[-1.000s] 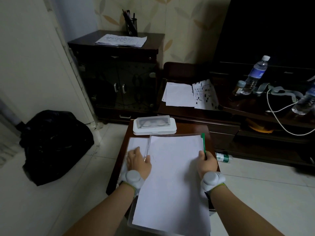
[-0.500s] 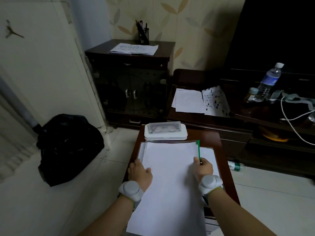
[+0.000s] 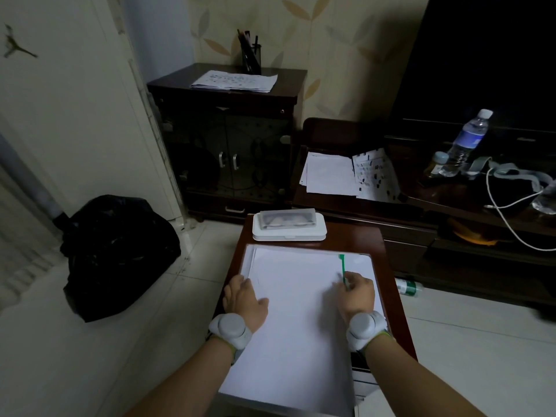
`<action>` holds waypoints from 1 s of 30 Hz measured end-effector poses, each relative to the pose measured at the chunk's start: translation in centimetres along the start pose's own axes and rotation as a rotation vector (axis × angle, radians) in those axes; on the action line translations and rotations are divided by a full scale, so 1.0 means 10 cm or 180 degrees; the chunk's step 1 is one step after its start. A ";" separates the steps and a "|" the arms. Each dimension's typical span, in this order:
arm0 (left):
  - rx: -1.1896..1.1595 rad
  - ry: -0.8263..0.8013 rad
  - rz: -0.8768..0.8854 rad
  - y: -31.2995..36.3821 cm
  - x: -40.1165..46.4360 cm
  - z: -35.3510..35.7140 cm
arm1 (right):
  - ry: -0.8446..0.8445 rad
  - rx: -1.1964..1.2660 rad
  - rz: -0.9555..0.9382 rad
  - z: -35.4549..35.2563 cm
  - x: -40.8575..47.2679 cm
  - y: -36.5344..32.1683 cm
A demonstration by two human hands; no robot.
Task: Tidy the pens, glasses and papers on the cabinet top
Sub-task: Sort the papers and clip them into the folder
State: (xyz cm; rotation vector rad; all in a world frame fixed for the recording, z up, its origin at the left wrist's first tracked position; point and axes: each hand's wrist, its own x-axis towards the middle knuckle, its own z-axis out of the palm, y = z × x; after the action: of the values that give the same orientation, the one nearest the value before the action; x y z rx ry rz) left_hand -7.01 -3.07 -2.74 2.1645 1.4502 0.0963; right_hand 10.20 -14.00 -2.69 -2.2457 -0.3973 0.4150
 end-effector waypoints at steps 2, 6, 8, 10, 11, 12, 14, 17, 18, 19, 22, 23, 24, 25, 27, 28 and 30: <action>-0.0055 -0.0021 -0.0067 0.02 -0.04 -0.02 | -0.0040 0.0000 0.0014 -0.07 -0.09 -0.03; -0.0095 -0.0166 -0.0292 0.08 -0.11 -0.07 | -0.0297 -0.0196 0.0240 -0.11 -0.19 -0.02; -0.0138 -0.0208 -0.0402 0.10 -0.13 -0.10 | -0.0327 -0.0337 0.0389 -0.13 -0.23 -0.04; -0.0158 -0.0247 -0.0522 0.11 -0.13 -0.11 | -0.0366 -0.0455 0.0561 -0.13 -0.23 -0.02; -0.0142 -0.0280 -0.0576 0.12 -0.13 -0.11 | -0.0407 -0.0509 0.0638 -0.13 -0.22 0.00; -0.0117 -0.0309 -0.0625 0.12 -0.14 -0.11 | -0.0444 -0.0545 0.0684 -0.14 -0.22 0.00; -0.0120 -0.0342 -0.0727 0.12 -0.14 -0.11 | -0.0496 -0.0549 0.0726 -0.16 -0.23 0.00; -0.0277 -0.0467 -0.0888 0.14 -0.11 -0.11 | -0.0494 -0.0469 0.0741 -0.19 -0.22 0.02; -0.0348 -0.0511 -0.0946 0.13 -0.08 -0.10 | -0.0481 -0.0448 0.0741 -0.20 -0.22 0.01; -0.0425 -0.0560 -0.1002 0.12 -0.06 -0.09 | -0.0481 -0.0433 0.0723 -0.22 -0.22 0.01; -0.0792 -0.0584 -0.0994 0.12 -0.05 -0.09 | -0.0451 -0.0385 0.0668 -0.25 -0.25 0.00; -0.0871 -0.0570 -0.0954 0.12 -0.06 -0.08 | -0.0432 -0.0370 0.0662 -0.26 -0.27 0.00; -0.0932 -0.0525 -0.0903 0.11 -0.06 -0.06 | -0.0407 -0.0363 0.0661 -0.26 -0.28 -0.01; -0.1010 -0.0507 -0.0863 0.12 -0.07 -0.07 | -0.0376 -0.0358 0.0671 -0.26 -0.28 -0.01; -0.1182 -0.0462 -0.0793 0.13 -0.07 -0.06 | -0.0347 -0.0325 0.0684 -0.25 -0.29 0.00; -0.1257 -0.0428 -0.0772 0.13 -0.07 -0.05 | -0.0349 -0.0291 0.0688 -0.25 -0.29 0.01; -0.1420 -0.0347 -0.0765 0.16 -0.05 -0.06 | -0.0355 -0.0191 0.0716 -0.27 -0.28 0.04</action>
State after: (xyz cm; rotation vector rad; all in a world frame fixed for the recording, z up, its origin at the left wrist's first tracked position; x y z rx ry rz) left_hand -6.09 -3.74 -1.39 1.6060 1.4530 0.1921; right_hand 8.89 -17.14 -0.81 -2.3412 -0.2166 0.6555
